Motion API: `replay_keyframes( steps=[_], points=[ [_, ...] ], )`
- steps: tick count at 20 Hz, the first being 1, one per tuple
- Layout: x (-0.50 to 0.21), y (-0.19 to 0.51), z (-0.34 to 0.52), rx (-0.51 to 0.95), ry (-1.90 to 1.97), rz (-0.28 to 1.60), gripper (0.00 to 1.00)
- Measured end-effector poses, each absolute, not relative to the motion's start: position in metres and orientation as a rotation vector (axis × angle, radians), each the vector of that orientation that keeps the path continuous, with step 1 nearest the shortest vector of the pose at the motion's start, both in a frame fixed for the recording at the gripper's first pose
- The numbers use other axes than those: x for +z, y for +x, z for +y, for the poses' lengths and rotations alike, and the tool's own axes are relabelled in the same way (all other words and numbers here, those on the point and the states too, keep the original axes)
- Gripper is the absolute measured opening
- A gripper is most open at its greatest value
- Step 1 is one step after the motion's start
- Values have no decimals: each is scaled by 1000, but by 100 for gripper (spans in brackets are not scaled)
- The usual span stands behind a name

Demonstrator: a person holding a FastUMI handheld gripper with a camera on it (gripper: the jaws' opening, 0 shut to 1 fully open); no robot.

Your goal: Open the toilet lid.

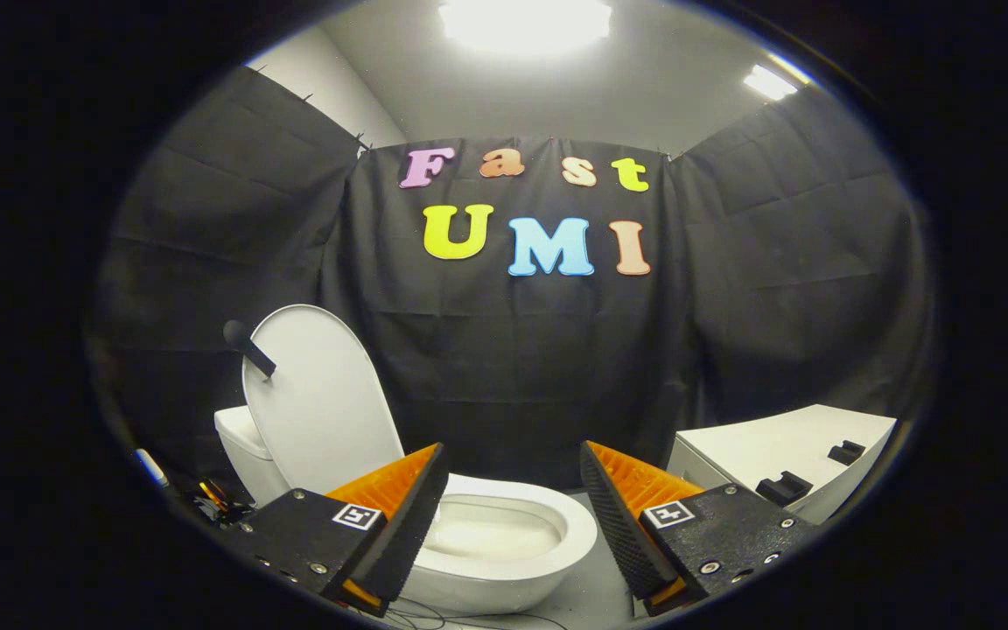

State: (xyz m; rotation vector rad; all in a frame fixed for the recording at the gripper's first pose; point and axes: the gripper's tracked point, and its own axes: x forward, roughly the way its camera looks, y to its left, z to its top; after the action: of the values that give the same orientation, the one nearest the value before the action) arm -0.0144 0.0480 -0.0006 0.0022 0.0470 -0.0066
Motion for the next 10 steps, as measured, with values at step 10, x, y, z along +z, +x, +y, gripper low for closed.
replay_keyframes(
  steps=[10],
  points=[
    [-5,-14,51,-5,9,44,93]
  ],
)
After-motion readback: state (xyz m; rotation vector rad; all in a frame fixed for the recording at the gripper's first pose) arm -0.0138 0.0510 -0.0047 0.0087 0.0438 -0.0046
